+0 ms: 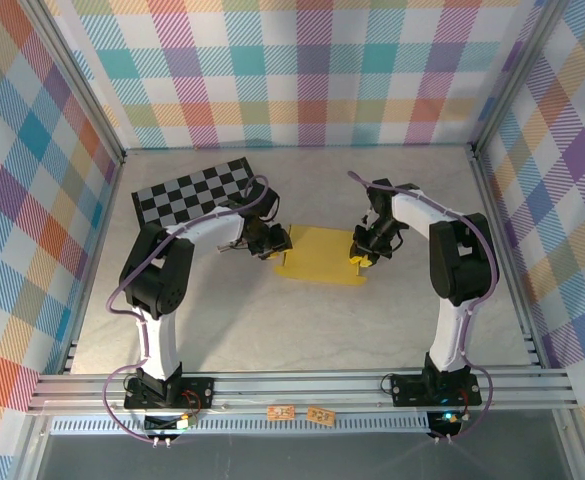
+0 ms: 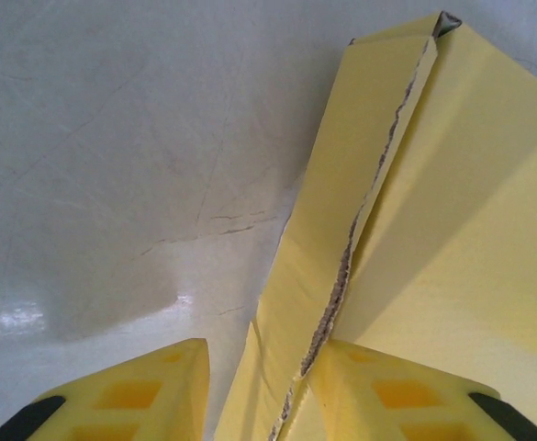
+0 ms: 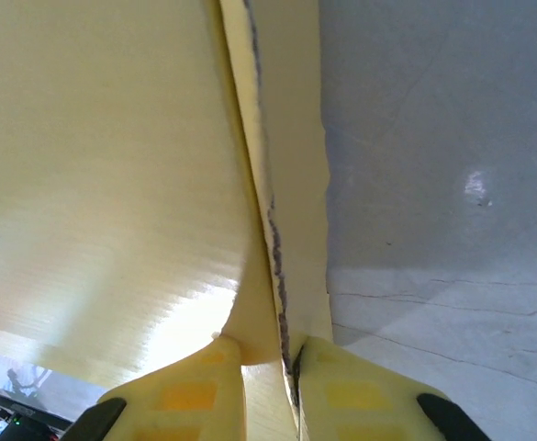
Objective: Fold the paper box
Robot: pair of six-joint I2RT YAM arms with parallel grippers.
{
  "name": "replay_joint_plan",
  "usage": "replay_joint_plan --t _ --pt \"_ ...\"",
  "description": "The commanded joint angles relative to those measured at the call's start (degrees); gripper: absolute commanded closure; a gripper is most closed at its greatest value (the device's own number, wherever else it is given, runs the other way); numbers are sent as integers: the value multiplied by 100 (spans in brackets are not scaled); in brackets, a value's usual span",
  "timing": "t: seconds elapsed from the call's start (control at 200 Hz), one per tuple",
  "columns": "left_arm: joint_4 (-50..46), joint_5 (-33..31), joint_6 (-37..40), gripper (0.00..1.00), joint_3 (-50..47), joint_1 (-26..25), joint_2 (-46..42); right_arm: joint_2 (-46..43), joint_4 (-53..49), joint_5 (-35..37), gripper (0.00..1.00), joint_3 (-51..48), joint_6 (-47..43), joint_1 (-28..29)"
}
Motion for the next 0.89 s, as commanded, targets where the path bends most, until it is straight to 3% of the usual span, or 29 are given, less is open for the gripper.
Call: replay_joint_plan --t 0.0,0.155,0.375,0.54,0.615,0.72,0.89 --pt "-80 551 -47 70 200 -410 -284 337 332 83 85 -45 -63 111" --pt "-207 504 -53 71 74 -288 -558 368 282 133 86 4 -83 83" --pt "-536 511 269 57 229 -82 -453 395 252 113 86 82 -129 87" --pt "-425 673 377 58 444 -36 -66 426 235 97 86 108 -163 82" --pt "-751 446 535 59 654 -38 93 443 226 99 86 126 -157 82" --pt "-838 -10 666 58 571 26 -233 441 208 123 86 122 -159 80" --pt "-790 109 742 55 650 178 -669 410 208 124 86 124 -175 65"
